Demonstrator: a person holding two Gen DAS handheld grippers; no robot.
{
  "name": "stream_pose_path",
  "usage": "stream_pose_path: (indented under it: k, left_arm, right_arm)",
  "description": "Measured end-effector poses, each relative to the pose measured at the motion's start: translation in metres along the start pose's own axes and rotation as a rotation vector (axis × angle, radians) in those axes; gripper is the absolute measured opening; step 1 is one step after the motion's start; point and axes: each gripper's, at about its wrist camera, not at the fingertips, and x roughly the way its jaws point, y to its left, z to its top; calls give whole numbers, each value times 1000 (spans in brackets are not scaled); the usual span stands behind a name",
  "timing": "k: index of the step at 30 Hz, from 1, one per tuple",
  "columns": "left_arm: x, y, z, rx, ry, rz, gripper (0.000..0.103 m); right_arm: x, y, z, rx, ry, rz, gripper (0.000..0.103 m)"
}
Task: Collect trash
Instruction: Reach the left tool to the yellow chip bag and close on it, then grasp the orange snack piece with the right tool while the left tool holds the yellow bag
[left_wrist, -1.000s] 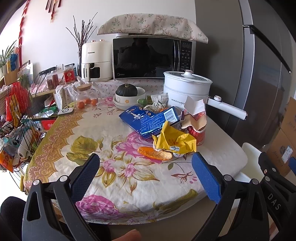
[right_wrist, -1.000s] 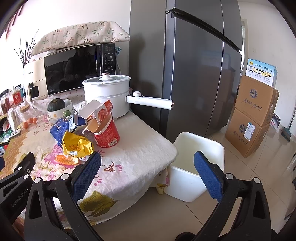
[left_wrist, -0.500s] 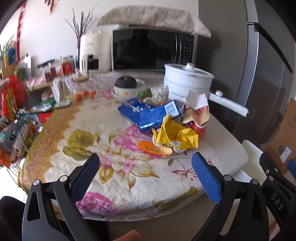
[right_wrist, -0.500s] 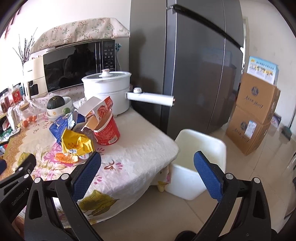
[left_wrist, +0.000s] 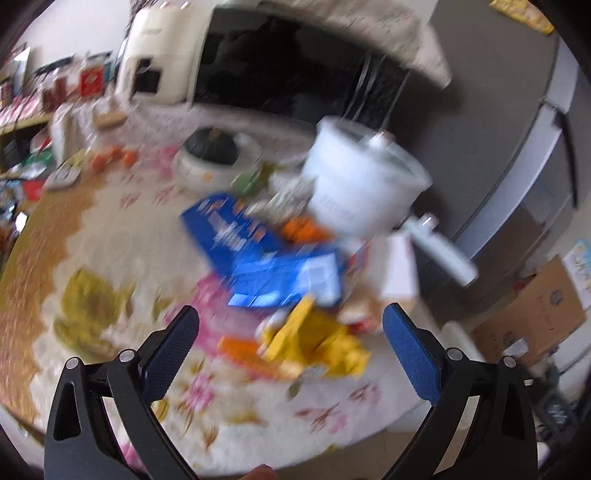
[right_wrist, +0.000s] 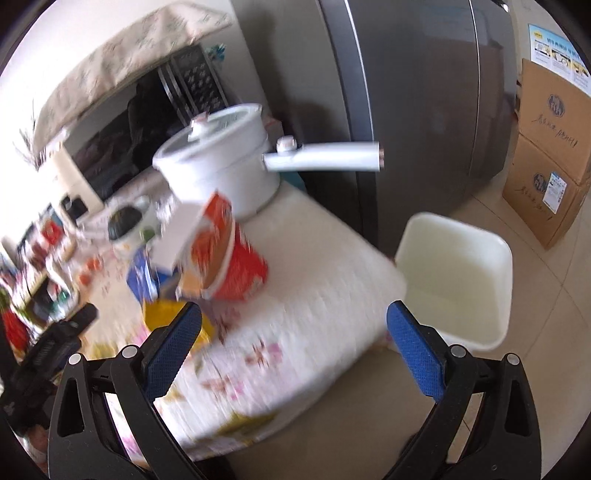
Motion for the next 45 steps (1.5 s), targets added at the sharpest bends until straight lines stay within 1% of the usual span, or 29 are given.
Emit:
stream_pose_path:
  k: [1, 3, 4, 5, 6, 7, 8, 9, 10, 11, 12, 13, 15, 16, 18, 20, 22, 23, 24, 25, 26, 27, 30, 33, 36, 39, 41, 43, 45]
  left_arm:
    - [-8, -7, 14, 23, -46, -60, 97]
    - [-12, -17, 32, 103, -71, -146, 97]
    - [-3, -20, 33, 137, -32, -163, 97]
    - [10, -18, 29, 153, 42, -160, 97]
    - [27, -13, 20, 144, 134, -142, 97]
    - [48, -4, 6, 109, 228, -113, 97]
    - [63, 5, -8, 82, 271, -94, 97]
    - [80, 17, -25, 40, 310, -63, 93]
    - [90, 23, -32, -4, 335, -58, 88]
    - [97, 28, -37, -52, 363, -86, 84]
    - [105, 28, -38, -94, 386, -135, 84]
    - [107, 26, -37, -104, 381, -150, 84]
    - [108, 21, -33, -98, 338, -134, 84]
    - [111, 19, -31, -99, 326, -133, 84]
    - [122, 16, -29, -112, 338, -137, 84]
    - [134, 13, -29, -104, 338, -117, 84]
    - [138, 16, -29, -87, 332, -110, 70]
    - [142, 18, -28, -80, 336, -117, 53]
    - [142, 19, -30, -73, 342, -129, 46]
    - [142, 18, -29, -67, 341, -139, 43]
    - [142, 18, -28, -62, 335, -144, 33]
    - [140, 17, -27, -53, 326, -153, 28]
    - [130, 15, -26, -43, 325, -195, 17]
    - [115, 14, -27, -21, 331, -229, 15]
    - [88, 16, -25, 15, 299, -258, 13]
    - [53, 32, -9, 2, 211, -287, 13]
    - [29, 53, 3, -30, 136, -280, 13]
    - [16, 70, 13, -63, 74, -247, 14]
    - [8, 87, 21, -100, 45, -225, 14]
  right_arm:
    - [3, -3, 7, 17, -2, 14, 96]
    - [13, -12, 14, 53, 2, 48, 96]
    - [22, -20, 12, 79, 17, 62, 96]
    - [30, -25, 10, 97, 35, 61, 96]
    - [47, -37, 5, 147, 112, 58, 96]
    - [58, -44, 2, 192, 173, 88, 96]
    - [69, -52, -1, 268, 239, 156, 96]
    - [74, -56, -3, 312, 268, 201, 96]
    - [77, -59, -5, 344, 288, 234, 96]
    - [79, -60, -5, 348, 285, 235, 96]
    - [77, -58, -5, 336, 271, 221, 96]
    - [76, -55, -5, 312, 249, 201, 96]
    - [76, -49, -5, 280, 229, 181, 96]
    - [78, -49, -5, 275, 233, 181, 96]
    - [85, -51, -7, 280, 255, 190, 96]
    - [93, -53, -9, 296, 282, 196, 96]
    - [95, -59, -12, 312, 297, 197, 96]
    - [97, -60, -13, 321, 303, 195, 96]
    - [99, -62, -14, 331, 308, 192, 96]
    - [101, -62, -15, 336, 311, 190, 96]
    - [103, -62, -16, 336, 315, 190, 96]
    - [103, -60, -17, 334, 318, 192, 96]
    - [107, -53, -21, 319, 337, 205, 96]
    - [111, -41, -28, 280, 373, 232, 96]
    - [113, -28, -36, 224, 398, 248, 96]
    - [115, -3, -45, 118, 403, 291, 96]
    - [113, 16, -49, 32, 393, 315, 96]
    - [108, 48, -58, -138, 351, 314, 96]
    - [101, 87, -72, -367, 264, 285, 96]
